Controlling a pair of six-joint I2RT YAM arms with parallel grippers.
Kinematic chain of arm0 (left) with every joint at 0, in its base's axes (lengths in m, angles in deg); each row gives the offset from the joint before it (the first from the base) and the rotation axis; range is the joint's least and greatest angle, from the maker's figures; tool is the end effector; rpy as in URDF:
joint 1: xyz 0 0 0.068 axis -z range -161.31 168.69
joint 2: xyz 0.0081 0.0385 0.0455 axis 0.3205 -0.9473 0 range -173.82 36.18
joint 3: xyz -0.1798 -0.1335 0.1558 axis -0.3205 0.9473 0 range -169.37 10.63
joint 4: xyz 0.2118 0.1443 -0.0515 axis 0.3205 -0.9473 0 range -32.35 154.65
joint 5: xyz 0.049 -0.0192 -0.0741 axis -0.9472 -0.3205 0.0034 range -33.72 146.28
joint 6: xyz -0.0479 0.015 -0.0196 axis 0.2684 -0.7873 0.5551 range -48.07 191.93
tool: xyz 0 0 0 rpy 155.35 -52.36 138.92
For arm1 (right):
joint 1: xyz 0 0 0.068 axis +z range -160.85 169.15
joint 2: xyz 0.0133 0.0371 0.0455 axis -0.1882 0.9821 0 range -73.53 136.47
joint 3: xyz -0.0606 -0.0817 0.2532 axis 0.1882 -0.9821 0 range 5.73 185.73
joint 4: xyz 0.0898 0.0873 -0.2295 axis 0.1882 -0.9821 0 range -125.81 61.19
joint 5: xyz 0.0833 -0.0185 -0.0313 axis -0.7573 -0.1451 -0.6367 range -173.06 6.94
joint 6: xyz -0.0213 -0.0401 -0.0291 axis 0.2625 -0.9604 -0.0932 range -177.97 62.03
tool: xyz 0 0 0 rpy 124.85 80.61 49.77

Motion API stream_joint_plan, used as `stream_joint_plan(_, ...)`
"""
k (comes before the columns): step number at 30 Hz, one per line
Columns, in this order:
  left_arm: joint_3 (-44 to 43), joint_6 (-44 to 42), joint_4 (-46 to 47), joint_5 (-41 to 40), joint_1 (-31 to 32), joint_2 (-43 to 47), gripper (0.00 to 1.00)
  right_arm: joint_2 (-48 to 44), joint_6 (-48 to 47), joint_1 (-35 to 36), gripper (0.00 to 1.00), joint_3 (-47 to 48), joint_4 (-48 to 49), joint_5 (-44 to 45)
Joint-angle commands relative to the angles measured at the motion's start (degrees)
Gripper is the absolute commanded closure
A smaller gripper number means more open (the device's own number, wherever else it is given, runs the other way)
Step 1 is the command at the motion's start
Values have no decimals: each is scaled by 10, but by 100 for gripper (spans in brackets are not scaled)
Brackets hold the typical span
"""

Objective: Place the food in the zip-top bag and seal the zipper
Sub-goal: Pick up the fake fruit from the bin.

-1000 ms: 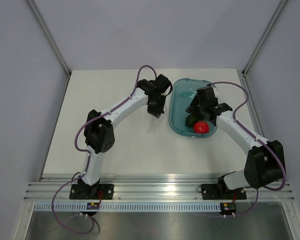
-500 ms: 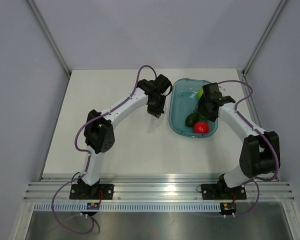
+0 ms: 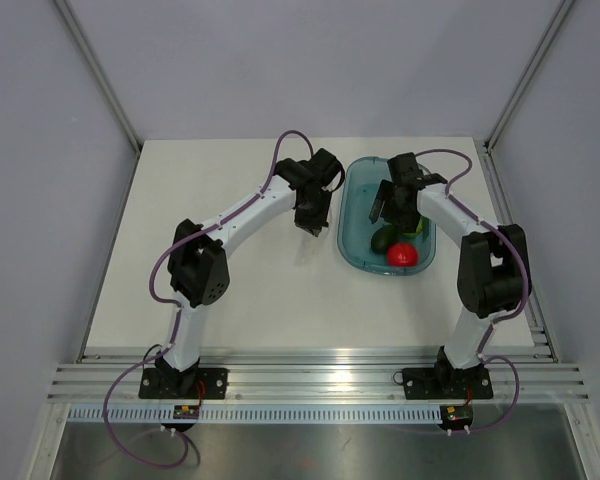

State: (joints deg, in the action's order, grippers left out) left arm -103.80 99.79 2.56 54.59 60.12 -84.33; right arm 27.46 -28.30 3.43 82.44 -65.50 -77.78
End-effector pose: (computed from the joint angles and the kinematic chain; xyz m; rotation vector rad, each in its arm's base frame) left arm 0.3341 -0.2935 0.2731 0.3227 2.7801 -0.2729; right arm 0.3608 0.0885 0.2309 0.3841 2.6066 0.1426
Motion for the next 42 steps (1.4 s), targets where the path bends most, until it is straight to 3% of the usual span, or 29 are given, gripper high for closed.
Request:
stream_joint_plan(1, -25, -8, 0, -4, 2, 12, 100, 45, -21, 14, 23, 44, -38, -11)
stream_joint_plan(17, -29, -8, -2, -5, 2, 11, 100, 76, 13, 14, 24, 22, -10, -71)
stream_joint_plan(18, -28, -8, -2, -5, 2, 10, 100, 72, 16, 14, 25, 18, -5, -72)
stream_joint_plan(21, -29, -8, -2, -4, 2, 10, 100, 58, 12, 15, 48, 7, 25, -74)
stream_joint_plan(22, -29, -8, -2, -3, 2, 10, 100, 54, -2, 15, 48, 8, 44, -75)
stream_joint_plan(23, -28, -8, -3, -3, 2, 11, 100, 51, -14, 16, 48, 10, 54, -85)
stream_joint_plan(24, -27, -8, -2, -2, 2, 10, 100, 50, -25, 18, 39, 15, 58, -84)
stream_joint_plan(27, -27, -7, -3, -4, 2, 11, 100, 63, -58, 28, 27, 46, 33, -66)
stream_joint_plan(33, -26, -8, -4, -5, 2, 11, 100, 86, -30, 31, 24, 64, -8, -35)
stream_joint_plan(42, -24, -8, -3, -6, 2, 12, 100, 82, 60, 31, 28, 19, 45, -50)
